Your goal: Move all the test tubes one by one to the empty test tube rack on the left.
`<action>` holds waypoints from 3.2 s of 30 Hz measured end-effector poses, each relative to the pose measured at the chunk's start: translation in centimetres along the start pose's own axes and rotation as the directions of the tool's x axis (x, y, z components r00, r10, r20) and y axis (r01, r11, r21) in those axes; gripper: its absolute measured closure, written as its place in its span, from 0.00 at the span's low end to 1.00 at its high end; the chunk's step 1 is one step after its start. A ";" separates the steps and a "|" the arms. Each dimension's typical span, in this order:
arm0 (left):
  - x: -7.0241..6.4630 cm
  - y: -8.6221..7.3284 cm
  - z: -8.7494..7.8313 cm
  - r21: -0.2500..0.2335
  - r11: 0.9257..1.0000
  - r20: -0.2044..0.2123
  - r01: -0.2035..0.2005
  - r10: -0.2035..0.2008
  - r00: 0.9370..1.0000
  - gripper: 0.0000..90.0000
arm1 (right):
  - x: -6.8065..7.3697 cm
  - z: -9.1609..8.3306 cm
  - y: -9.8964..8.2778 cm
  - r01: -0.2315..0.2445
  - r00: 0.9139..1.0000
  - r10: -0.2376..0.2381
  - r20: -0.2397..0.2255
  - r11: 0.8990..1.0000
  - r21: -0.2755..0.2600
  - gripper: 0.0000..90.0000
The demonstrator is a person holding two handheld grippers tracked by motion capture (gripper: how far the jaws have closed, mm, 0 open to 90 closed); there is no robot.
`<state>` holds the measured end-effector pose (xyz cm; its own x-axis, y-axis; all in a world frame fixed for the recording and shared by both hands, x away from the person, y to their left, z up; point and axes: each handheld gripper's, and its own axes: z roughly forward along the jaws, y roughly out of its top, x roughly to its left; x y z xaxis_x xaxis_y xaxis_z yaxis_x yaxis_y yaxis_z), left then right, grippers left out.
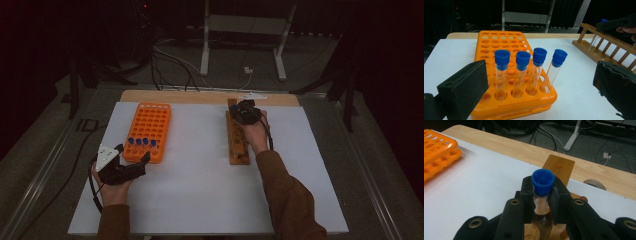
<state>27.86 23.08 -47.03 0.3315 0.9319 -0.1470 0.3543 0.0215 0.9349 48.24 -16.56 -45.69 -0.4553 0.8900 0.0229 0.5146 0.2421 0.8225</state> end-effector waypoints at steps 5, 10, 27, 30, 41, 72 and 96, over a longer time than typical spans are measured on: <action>0.0 0.0 0.1 0.002 1.000 0.002 -0.003 0.003 1.000 0.00 | 0.0 -0.5 0.0 -0.018 1.000 0.018 0.004 1.000 -0.020 0.85; -0.3 0.0 0.3 0.004 1.000 0.006 -0.007 0.007 1.000 0.00 | -0.1 -2.0 0.7 -0.029 1.000 0.030 0.004 0.997 -0.076 0.86; -0.9 0.5 0.0 -0.025 1.000 0.003 -0.018 0.018 1.000 0.00 | 1.0 -7.2 3.0 0.017 0.996 -0.034 -0.084 0.981 -0.196 0.86; -1.4 0.8 0.1 -0.037 0.999 0.018 -0.025 0.026 1.000 0.00 | 2.2 -7.8 2.7 0.046 0.989 -0.072 -0.131 0.980 -0.195 0.86; -3.5 1.7 0.3 -0.065 0.996 0.061 -0.062 0.066 0.996 0.00 | 6.1 -8.7 0.5 0.073 0.948 -0.122 -0.293 0.982 -0.175 0.85; -9.1 0.9 3.1 0.032 0.968 0.240 -0.249 0.235 0.942 0.41 | 15.8 -8.9 -2.2 0.213 0.813 -0.247 -0.528 0.969 -0.126 0.85; -9.1 0.8 3.1 0.044 0.948 0.305 -0.314 0.287 0.908 0.85 | 16.0 -8.8 -2.2 0.168 0.791 -0.205 -0.577 0.979 -0.117 0.70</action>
<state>27.84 13.45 -45.93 0.6694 0.7420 0.0360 0.2705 -0.2886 0.9184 33.44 -6.30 -42.18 -0.8844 0.4317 0.1773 0.3422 0.3415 0.8753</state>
